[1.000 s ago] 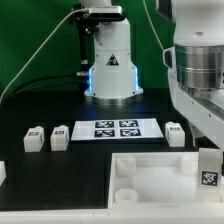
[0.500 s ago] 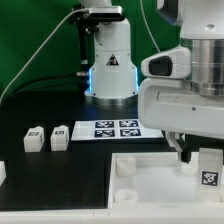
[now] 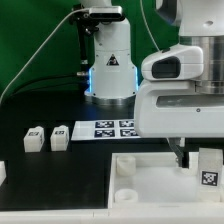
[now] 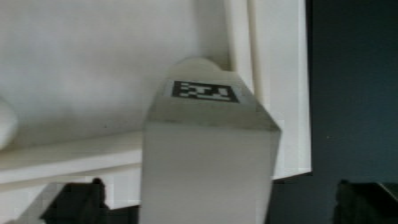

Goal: Assemble one leg

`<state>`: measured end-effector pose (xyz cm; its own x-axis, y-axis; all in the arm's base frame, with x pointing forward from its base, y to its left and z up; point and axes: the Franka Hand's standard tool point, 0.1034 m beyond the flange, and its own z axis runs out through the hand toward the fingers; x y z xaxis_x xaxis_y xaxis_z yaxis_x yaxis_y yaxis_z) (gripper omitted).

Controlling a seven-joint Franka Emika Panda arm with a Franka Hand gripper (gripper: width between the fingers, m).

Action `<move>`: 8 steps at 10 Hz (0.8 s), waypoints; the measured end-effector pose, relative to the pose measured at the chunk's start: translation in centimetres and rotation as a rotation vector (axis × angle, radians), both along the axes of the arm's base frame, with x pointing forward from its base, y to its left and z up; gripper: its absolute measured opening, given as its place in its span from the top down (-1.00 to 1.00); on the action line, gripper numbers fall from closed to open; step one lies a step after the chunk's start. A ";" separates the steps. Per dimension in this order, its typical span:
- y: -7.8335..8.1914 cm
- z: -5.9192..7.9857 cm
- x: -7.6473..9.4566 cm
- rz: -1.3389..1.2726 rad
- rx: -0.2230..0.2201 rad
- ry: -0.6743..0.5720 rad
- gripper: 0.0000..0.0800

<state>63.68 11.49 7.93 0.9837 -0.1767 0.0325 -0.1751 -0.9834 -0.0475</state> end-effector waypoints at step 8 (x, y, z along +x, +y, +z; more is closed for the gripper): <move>-0.3 -0.1 0.0 -0.325 0.010 0.012 0.27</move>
Offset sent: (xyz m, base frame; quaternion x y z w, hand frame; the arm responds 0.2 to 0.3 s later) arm 0.0000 0.0000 0.0000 0.0000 0.0000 0.0000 1.0000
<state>63.71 11.17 7.88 0.8759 -0.4821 0.0180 -0.4807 -0.8753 -0.0527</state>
